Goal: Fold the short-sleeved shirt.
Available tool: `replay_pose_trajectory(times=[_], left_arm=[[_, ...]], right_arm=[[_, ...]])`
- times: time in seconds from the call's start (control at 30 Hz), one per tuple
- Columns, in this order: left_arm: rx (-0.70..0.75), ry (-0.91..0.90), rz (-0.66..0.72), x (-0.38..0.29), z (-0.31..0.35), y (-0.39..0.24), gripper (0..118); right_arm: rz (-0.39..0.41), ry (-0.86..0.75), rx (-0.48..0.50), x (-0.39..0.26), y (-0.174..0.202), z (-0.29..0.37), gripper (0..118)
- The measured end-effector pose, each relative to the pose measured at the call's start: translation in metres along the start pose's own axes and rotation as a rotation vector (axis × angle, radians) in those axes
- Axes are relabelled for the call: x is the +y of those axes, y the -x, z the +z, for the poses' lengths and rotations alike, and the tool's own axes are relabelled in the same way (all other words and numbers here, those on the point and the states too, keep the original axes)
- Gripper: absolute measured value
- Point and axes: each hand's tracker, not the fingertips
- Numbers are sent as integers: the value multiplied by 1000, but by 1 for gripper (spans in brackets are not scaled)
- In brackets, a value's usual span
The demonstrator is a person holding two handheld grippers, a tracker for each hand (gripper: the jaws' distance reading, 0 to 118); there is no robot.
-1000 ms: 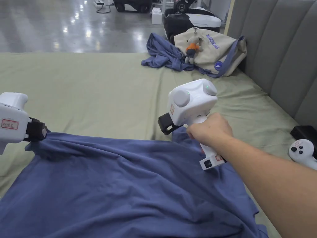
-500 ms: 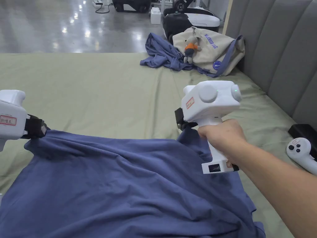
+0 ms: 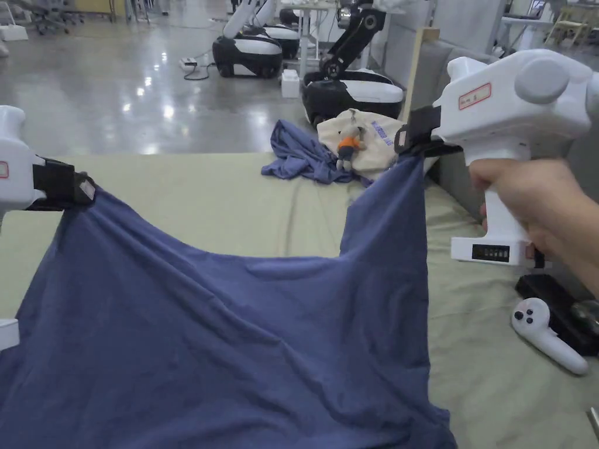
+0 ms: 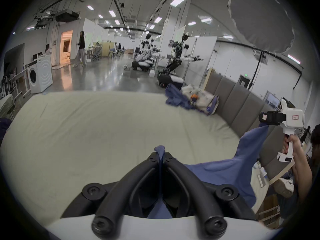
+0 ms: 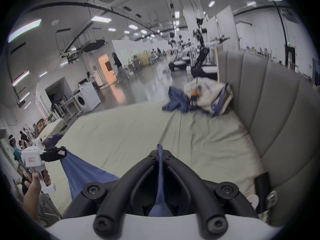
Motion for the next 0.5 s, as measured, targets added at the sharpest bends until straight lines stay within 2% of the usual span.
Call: replay_pose_trajectory(times=[0.1,0.23,0.5], left_arm=[[-26,-44,-2,39,30,-24,2],[-36,-167,-41,107,69,-54,2],[51,-376,-73,254,151,-83,2]], right_arm=[[49,-58,-4,35,14,38,4],[69,-139,8,95,36,81,4],[199,-390,-116,245,95,176,4]])
